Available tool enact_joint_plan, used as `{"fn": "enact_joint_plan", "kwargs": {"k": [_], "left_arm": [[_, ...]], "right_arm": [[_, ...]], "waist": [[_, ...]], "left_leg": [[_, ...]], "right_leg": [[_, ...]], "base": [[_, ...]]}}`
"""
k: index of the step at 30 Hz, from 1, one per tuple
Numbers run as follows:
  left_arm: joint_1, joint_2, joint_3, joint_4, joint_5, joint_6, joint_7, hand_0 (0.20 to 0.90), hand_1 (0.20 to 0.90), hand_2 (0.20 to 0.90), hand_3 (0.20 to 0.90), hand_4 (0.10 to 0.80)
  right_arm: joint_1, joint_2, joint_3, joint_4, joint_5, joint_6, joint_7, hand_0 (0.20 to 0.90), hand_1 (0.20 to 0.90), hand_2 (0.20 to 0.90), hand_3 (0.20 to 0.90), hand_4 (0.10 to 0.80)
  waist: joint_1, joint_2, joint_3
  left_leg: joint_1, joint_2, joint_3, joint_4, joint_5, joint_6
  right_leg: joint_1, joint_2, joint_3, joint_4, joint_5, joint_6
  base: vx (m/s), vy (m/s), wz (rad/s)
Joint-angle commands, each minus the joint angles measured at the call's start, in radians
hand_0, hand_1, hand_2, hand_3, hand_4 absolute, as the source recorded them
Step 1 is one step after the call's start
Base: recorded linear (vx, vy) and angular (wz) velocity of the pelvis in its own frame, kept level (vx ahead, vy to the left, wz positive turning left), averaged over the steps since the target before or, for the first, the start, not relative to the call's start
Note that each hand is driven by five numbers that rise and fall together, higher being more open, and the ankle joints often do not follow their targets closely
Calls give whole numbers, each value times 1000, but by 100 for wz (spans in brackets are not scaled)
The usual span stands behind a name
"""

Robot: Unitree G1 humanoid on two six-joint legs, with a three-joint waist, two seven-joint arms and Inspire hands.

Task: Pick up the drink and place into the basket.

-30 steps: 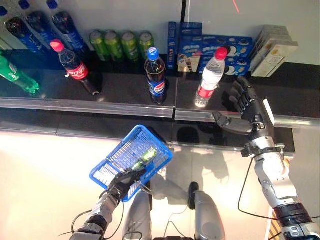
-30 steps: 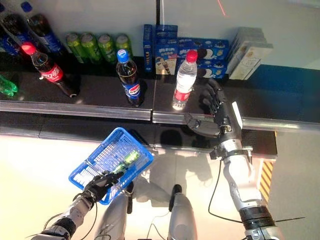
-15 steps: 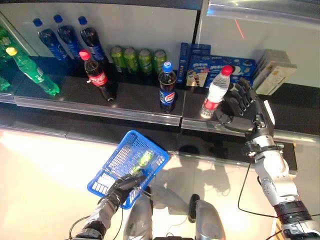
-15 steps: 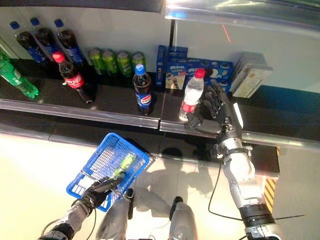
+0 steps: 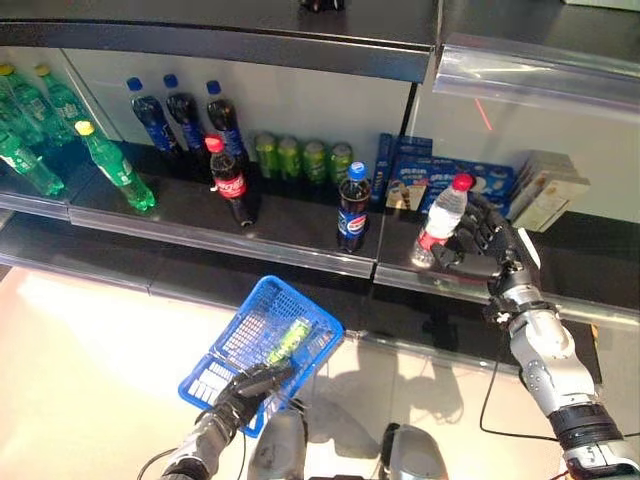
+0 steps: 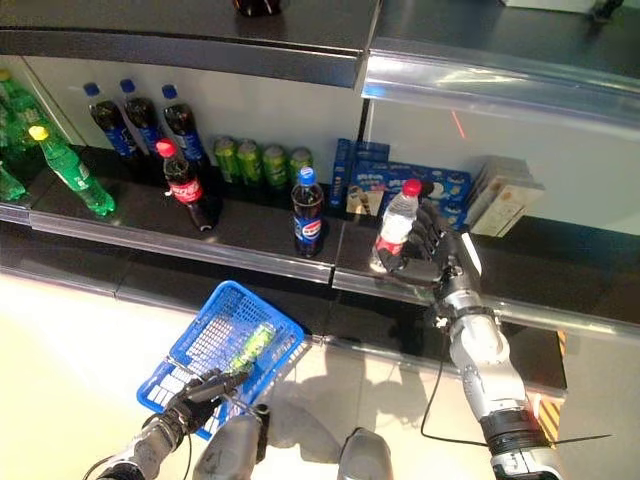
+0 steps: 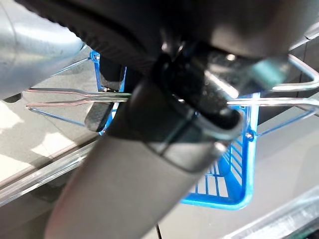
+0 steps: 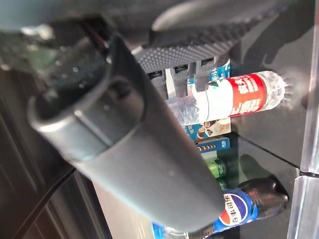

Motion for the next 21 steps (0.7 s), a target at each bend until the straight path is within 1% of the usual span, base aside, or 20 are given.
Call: {"fn": "enact_joint_plan", "kwargs": {"k": [1,6,11,13,15,19,21], "left_arm": [[286,123,-120,27,173,47,-34,300,300,300,200,100],[285,129,-130,18,171,58,-38,300,300,300,200,100],[279,135,-134,20,164,55,-43,300,300,300,200,100],[284,131,-131,15,167,53,-46,300,300,300,200,100],[302,124,-126,-3,162,46,-40,300,300,300,200,100],[315,117,-100,-29,147,46,-36,300,300,300,200,100],[311,112,-95,-37,126,43,-28,300,300,300,200,100]], "right_arm": [[-76,-42,-54,4,15,-69,-5,900,900,900,900,800],[-98,-48,-42,20,-5,-47,-16,900,900,900,900,800],[-115,-42,-39,39,-9,-65,-81,900,900,900,900,800],[-93,-31,-49,27,-29,-83,-104,900,900,900,900,800],[-49,-15,-70,-5,-66,-123,-124,900,900,900,900,800],[30,4,-108,-97,-92,-169,-125,900,900,900,900,800],[62,10,-125,-131,-94,-192,-119,900,900,900,900,800]], "waist": [[43,-3,-115],[46,2,-116],[46,5,-117],[43,4,-121],[36,3,-129],[15,-5,-149],[1,-11,-164]], "left_leg": [[-44,25,-12,21,71,-36],[-36,22,-18,12,72,-39],[-33,19,-23,0,72,-39],[-21,19,-24,-20,76,-37],[8,17,-25,-65,85,-32],[48,12,-11,-144,103,-19],[56,13,0,-184,115,-14]], "right_leg": [[-8,6,32,-92,130,21],[-8,5,28,-88,130,25],[-13,6,27,-86,129,30],[-7,8,30,-104,132,33],[6,15,40,-143,144,41],[16,21,58,-212,171,59],[18,24,66,-251,186,63]], "base": [[0,0,0],[6,-1,0],[0,0,0],[0,0,0],[-43,12,2],[-86,13,-2],[-136,22,-14]]}}
